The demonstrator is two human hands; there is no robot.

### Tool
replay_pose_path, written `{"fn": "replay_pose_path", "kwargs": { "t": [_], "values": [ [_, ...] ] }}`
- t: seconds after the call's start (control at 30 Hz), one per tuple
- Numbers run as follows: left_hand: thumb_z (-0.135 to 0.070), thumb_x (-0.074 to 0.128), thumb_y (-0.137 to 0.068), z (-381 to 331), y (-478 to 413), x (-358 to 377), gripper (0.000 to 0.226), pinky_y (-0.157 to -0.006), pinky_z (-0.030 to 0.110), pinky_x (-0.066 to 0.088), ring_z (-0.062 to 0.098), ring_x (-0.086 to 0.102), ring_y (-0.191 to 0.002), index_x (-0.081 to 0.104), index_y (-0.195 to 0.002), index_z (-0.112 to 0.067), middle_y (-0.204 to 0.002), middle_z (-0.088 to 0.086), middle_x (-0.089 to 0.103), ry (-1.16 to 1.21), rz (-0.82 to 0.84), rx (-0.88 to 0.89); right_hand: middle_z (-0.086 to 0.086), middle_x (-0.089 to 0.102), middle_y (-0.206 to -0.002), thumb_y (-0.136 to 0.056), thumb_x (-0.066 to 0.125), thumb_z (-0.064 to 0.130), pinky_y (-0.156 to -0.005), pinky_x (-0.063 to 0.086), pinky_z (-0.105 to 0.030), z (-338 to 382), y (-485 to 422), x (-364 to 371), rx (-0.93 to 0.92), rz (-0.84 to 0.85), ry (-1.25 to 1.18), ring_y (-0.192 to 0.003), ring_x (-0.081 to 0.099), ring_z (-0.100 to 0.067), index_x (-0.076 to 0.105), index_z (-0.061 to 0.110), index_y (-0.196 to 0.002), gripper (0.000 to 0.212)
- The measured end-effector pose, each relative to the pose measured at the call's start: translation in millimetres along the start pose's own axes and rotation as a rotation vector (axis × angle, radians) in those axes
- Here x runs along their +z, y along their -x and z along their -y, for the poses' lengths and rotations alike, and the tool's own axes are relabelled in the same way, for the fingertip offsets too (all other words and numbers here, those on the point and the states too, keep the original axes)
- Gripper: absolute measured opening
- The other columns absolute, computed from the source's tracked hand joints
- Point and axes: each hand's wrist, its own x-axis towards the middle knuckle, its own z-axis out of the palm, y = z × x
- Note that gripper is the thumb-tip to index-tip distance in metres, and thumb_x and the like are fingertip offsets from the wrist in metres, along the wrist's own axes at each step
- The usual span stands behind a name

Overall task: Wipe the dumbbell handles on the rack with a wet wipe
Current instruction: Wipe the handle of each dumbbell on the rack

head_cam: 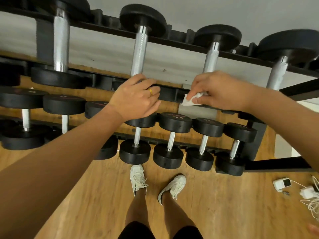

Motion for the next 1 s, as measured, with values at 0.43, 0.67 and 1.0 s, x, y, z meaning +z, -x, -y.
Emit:
{"fn": "replay_pose_path", "kwargs": {
  "t": [0.43,0.67,1.0],
  "values": [
    [-0.034,0.043,-0.108,-26,-29,-22,0.041,-0.117,0.054,0.025,0.023,0.058,-0.130,0.074,-0.120,-0.011,-0.125,0.004,0.072,0.112,0.161,-0.406,0.010,0.053,-0.115,-0.096,0.064,0.011,-0.088,0.038,-0.007,-10,82,71,0.341,-0.625,-0.335,-0.108,0.050,-0.005,0.066,0.014,-0.116,0.021],
    [-0.030,0.035,-0.108,-74,-105,-30,0.048,-0.119,0.052,0.031,0.030,0.050,-0.136,0.060,-0.137,-0.003,-0.141,0.014,0.061,0.264,0.184,-0.513,0.009,0.054,-0.121,-0.101,0.057,0.016,-0.098,0.041,-0.019,-23,101,81,0.576,-0.772,-0.576,-0.111,0.050,-0.005,0.057,0.020,-0.140,0.039],
    [-0.044,0.021,-0.110,-114,-194,-24,0.068,-0.127,0.040,0.000,0.027,-0.004,-0.159,0.017,-0.162,-0.001,-0.172,0.016,0.005,0.301,0.483,-0.619,-0.003,0.063,-0.123,-0.100,0.059,0.013,-0.072,0.057,-0.017,-61,159,49,0.574,-0.943,-0.777,-0.102,0.064,-0.016,0.064,0.016,-0.133,0.034]
  ]
}}
